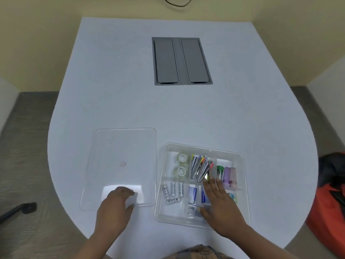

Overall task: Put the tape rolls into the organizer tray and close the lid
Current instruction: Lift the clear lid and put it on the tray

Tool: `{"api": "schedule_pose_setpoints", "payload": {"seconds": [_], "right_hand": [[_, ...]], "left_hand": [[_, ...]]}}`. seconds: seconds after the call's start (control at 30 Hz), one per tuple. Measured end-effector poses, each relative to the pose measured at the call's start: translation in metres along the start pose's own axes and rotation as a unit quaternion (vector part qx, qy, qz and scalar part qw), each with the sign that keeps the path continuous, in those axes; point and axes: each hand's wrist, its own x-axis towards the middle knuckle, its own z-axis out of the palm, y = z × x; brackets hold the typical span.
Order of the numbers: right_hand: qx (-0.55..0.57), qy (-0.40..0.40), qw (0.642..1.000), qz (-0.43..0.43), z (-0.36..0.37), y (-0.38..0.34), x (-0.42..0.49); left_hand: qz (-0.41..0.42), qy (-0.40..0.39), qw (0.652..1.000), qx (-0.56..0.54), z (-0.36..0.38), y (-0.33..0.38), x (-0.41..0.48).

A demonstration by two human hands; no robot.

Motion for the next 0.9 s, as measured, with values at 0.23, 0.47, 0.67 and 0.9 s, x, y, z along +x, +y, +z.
{"api": "schedule_pose_setpoints", "payload": {"seconds": [0.23,0.47,0.67,0.9], "right_hand": [[-0.059,-0.031,0.997,0.039,-0.002,-0.010,-0.004],[-0.103,-0.051,0.991,0.073,-0.002,-0.023,-0.004],[-0.091,-0.064,0.992,0.055,0.001,-0.018,-0.005],[-0.063,-0.072,0.995,0.021,0.001,-0.004,-0.003]], "left_hand": [[0.038,-0.026,0.997,0.064,0.012,-0.023,-0.009],[0.103,-0.029,0.990,0.095,0.013,-0.030,-0.002],[0.108,-0.006,0.987,0.117,0.008,-0.026,0.001],[0.112,-0.016,0.969,0.221,0.012,-0.007,0.000]]}}
